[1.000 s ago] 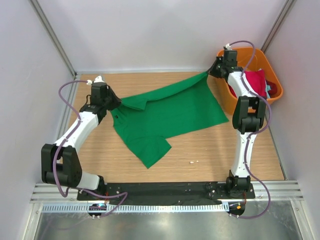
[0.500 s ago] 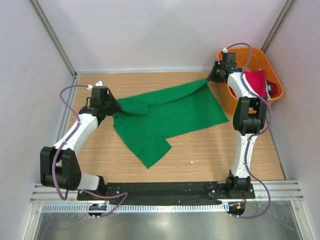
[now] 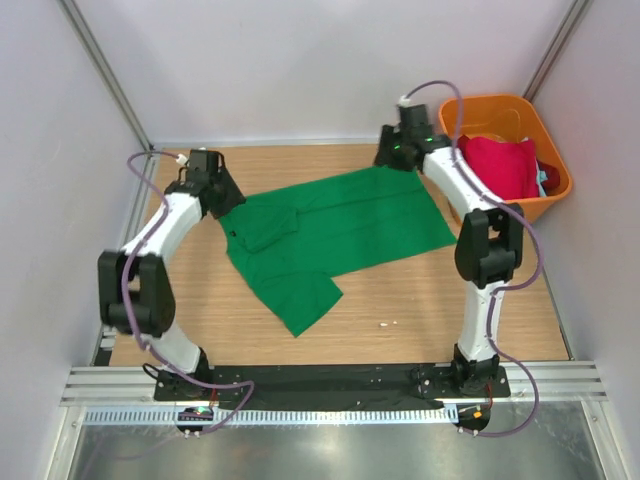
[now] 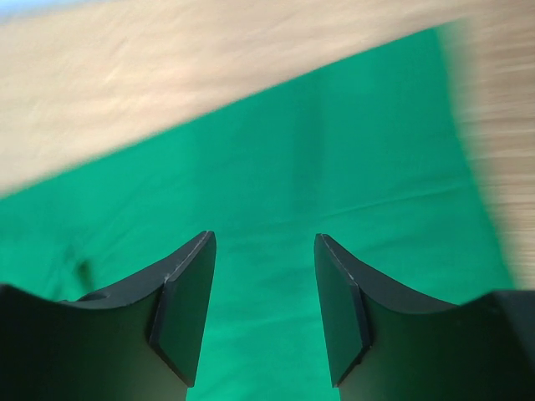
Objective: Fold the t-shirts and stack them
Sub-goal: Fold the tshirt
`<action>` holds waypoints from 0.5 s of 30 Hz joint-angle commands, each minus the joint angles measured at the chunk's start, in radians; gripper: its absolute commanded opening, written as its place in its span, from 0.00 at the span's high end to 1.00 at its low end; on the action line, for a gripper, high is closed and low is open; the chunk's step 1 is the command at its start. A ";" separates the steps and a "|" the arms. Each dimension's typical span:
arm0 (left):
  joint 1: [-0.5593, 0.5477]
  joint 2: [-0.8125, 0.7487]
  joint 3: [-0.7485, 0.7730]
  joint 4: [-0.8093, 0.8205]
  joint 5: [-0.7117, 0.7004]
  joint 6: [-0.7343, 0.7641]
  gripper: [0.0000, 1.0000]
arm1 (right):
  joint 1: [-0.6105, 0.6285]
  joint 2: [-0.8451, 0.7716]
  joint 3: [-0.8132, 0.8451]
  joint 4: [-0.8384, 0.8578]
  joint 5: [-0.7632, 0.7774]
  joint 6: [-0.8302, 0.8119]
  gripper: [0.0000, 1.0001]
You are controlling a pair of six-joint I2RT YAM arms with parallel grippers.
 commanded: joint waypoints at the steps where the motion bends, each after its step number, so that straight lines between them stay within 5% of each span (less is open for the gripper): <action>1: 0.010 0.215 0.172 -0.080 -0.016 0.004 0.51 | 0.140 -0.023 -0.050 -0.006 -0.052 0.029 0.43; 5: 0.025 0.373 0.307 -0.138 -0.059 -0.020 0.55 | 0.251 -0.026 -0.144 0.009 -0.074 0.069 0.43; 15: 0.118 0.554 0.360 -0.220 -0.069 -0.036 0.60 | 0.447 -0.034 -0.303 0.027 -0.052 0.112 0.48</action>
